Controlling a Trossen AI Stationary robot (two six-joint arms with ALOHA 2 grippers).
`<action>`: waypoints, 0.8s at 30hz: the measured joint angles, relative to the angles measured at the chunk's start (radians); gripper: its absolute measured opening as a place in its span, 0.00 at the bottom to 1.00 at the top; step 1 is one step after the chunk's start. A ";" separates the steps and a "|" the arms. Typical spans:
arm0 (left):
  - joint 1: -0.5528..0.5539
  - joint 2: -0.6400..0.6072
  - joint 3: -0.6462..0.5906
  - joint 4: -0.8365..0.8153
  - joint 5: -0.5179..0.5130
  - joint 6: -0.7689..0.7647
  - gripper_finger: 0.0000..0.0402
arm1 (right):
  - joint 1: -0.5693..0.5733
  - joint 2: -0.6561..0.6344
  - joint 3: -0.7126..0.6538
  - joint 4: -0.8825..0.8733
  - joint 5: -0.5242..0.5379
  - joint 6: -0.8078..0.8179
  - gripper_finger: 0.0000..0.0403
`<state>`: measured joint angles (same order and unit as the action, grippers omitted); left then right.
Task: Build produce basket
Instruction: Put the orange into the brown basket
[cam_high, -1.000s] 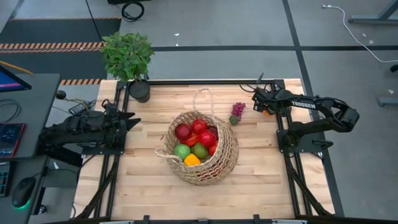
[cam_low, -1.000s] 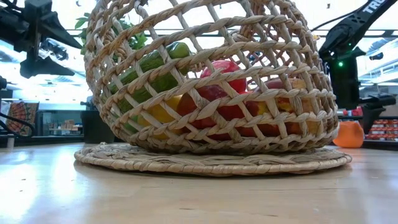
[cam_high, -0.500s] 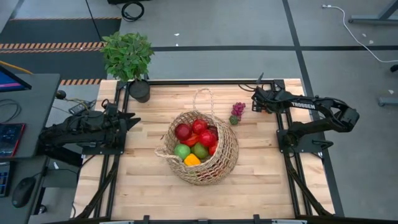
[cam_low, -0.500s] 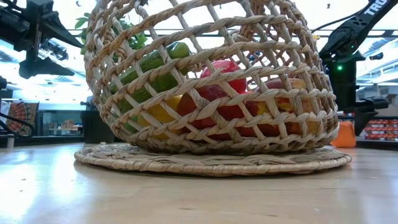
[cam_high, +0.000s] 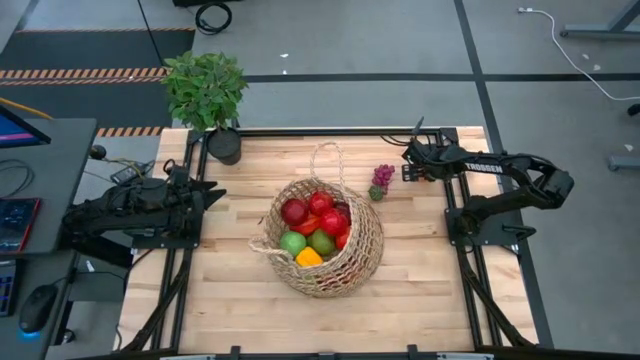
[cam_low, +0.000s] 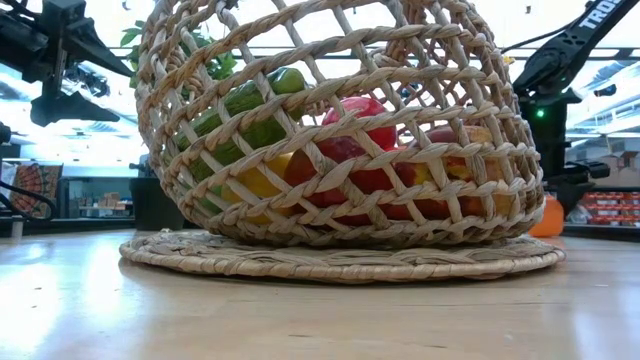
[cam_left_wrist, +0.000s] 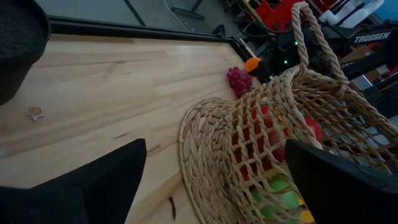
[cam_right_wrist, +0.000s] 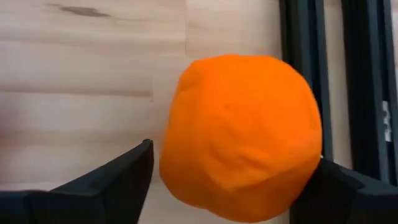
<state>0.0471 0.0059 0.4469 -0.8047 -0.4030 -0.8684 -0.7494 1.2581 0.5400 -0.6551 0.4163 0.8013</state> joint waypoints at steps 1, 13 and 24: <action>0.000 0.000 0.000 0.000 0.000 0.000 0.97 | 0.000 0.007 0.000 0.016 -0.010 -0.001 0.78; 0.000 0.000 0.001 0.000 0.000 0.000 0.97 | 0.048 -0.010 0.017 0.136 -0.165 -0.040 0.62; 0.000 0.000 0.001 0.000 0.000 -0.001 0.97 | 0.234 -0.237 0.186 0.303 -0.413 -0.242 0.64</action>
<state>0.0471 0.0059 0.4479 -0.8045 -0.4032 -0.8692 -0.5153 1.0206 0.7260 -0.3518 0.0037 0.5588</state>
